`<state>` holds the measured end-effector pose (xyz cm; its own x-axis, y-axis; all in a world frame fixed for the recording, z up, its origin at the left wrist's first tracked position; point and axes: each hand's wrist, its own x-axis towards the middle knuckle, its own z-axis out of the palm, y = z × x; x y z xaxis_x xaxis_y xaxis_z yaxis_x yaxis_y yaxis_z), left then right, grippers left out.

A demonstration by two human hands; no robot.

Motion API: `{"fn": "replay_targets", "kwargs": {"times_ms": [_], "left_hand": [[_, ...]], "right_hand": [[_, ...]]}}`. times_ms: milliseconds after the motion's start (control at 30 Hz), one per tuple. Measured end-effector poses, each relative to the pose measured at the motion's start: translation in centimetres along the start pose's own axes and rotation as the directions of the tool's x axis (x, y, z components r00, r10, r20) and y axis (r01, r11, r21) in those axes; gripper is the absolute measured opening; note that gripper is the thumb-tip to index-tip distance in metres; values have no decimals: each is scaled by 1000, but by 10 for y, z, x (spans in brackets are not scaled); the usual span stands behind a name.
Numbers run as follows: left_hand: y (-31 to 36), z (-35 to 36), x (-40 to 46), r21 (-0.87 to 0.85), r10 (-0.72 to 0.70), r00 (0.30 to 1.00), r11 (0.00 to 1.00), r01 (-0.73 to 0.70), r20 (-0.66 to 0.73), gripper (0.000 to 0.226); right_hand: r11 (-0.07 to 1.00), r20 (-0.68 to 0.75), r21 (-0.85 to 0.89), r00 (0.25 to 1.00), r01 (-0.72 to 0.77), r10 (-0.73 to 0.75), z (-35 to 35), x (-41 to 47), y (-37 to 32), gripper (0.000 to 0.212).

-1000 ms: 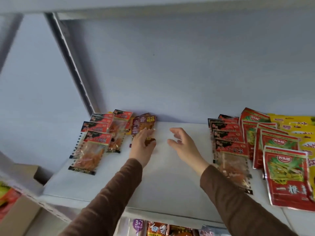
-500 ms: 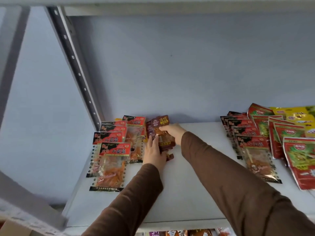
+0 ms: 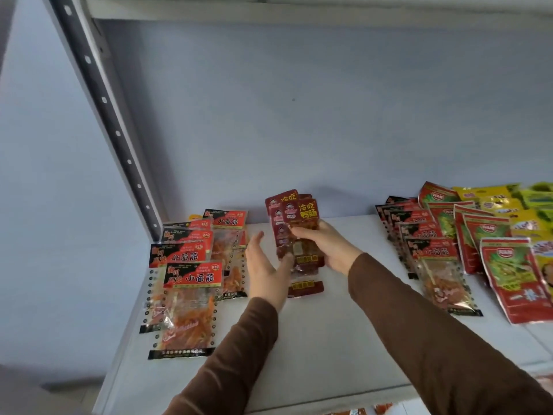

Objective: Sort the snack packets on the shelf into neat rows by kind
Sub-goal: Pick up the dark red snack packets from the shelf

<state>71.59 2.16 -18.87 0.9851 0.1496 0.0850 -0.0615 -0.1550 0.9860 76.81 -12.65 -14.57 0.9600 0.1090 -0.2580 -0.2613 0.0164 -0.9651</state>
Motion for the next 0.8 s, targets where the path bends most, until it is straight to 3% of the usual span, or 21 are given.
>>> {"fn": "replay_targets", "kwargs": {"times_ms": [67,133,200,400,500,633,667,733,800], "left_hand": [[17,10,16,-288,-261,953,911,296,154,71],[28,25,27,-393,-376,829,747,536,415,62],[33,48,28,-442,-341,784,678,587,519,49],[32,109,19,-419,-379,786,688,592,489,30],[32,134,20,-252,-398,806,807,535,438,29],[31,158,25,32,-322,878,942,333,353,34],[27,161,26,174,-295,905,952,251,307,40],[16,162,27,480,-207,946,875,64,251,54],[11,160,24,551,-139,951,834,-38,277,69]], "right_hand": [[1000,36,20,999,20,-20,-23,-11,-4,53],[999,41,-9,998,49,-49,-40,-19,-7,55],[993,-1,-84,997,81,-81,-52,-28,-8,55],[967,-237,-246,963,67,-127,-90,-54,16,76],[960,-325,-270,932,73,-162,-106,-59,28,93],[912,-391,-409,898,27,-202,-123,-58,33,104],[888,-384,-460,900,7,-206,-125,-57,34,109],[825,-371,-564,905,-40,-210,-127,-57,40,116],[754,-364,-654,902,-68,-234,-127,-59,48,117]]}}
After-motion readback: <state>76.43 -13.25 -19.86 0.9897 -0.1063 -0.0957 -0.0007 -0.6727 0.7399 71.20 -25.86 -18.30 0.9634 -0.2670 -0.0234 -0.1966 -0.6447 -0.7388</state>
